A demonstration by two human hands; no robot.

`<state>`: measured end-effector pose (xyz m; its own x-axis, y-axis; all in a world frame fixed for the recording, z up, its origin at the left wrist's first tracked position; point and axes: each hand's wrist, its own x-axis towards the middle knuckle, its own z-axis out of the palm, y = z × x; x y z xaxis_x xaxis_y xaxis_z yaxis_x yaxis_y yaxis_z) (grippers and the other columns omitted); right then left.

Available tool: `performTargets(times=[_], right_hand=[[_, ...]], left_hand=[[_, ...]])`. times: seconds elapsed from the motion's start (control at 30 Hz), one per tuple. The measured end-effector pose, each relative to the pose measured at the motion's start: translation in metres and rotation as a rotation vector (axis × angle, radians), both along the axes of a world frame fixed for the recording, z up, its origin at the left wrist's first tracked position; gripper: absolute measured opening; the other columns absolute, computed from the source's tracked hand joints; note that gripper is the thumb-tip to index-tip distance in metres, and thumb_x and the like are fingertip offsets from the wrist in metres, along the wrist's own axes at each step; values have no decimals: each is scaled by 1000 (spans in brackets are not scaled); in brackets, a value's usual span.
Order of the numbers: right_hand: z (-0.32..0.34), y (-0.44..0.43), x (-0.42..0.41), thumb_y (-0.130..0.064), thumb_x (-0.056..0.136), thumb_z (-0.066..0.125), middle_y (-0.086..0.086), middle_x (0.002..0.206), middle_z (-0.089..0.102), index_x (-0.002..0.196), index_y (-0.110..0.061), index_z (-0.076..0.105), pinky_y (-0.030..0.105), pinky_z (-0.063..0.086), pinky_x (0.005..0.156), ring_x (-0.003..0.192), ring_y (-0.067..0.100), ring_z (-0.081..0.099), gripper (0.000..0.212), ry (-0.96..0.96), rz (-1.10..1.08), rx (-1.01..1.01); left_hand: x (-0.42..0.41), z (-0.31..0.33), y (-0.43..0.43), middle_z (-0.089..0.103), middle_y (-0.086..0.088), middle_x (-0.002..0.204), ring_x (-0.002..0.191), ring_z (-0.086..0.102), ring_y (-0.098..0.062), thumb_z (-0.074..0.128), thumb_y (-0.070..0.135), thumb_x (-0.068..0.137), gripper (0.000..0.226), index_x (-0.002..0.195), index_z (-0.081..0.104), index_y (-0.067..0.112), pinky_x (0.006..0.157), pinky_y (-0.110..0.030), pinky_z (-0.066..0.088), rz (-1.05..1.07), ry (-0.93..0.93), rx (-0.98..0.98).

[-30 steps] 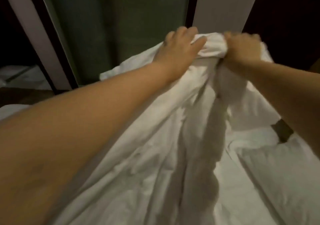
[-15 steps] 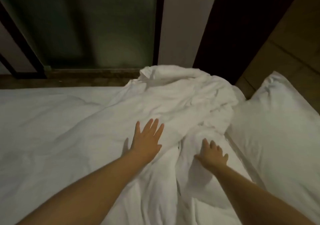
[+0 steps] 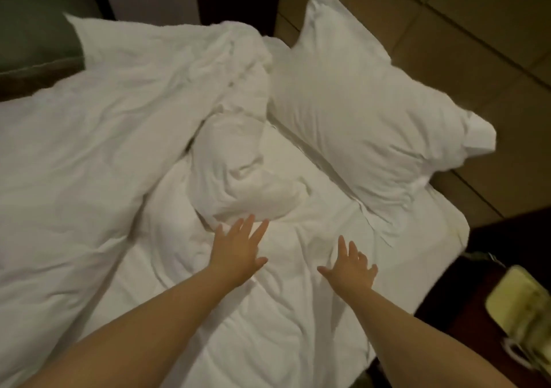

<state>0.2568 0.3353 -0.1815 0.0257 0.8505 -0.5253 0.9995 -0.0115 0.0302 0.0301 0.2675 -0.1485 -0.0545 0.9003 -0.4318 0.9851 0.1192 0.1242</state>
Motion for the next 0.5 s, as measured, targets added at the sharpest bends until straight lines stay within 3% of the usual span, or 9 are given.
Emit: performTargets(times=[0.13, 0.23, 0.37, 0.5], right_hand=[[-20, -9, 47, -61, 87, 52, 2, 161, 1, 153, -25, -6, 50, 9, 116, 147, 25, 10, 95, 53, -92, -42], [-41, -5, 65, -63, 83, 58, 4, 161, 1, 153, -21, -7, 49, 14, 116, 147, 26, 12, 104, 138, -139, -99], [-64, 20, 43, -58, 76, 69, 6, 157, 21, 153, -17, 6, 42, 27, 111, 141, 30, 28, 108, 517, -311, -169], [-70, 38, 3, -43, 85, 68, 10, 143, 46, 149, -10, 23, 30, 38, 97, 128, 29, 46, 85, 830, -353, -331]], left_hand=[[42, -12, 22, -8, -2, 160, 147, 5, -21, 40, 56, 93, 80, 150, -10, 31, 114, -51, 11, -67, 8, -25], [76, -24, 28, -6, 0, 160, 146, 6, -20, 44, 55, 92, 83, 150, -11, 32, 115, -51, 12, -84, -11, -42], [97, -41, 43, -1, -1, 160, 145, 12, -23, 50, 54, 90, 88, 151, -8, 31, 112, -51, 19, -14, 19, -48], [109, -53, 60, 2, -5, 159, 141, 21, -29, 56, 55, 87, 92, 151, -6, 31, 106, -50, 32, 117, 32, -85]])
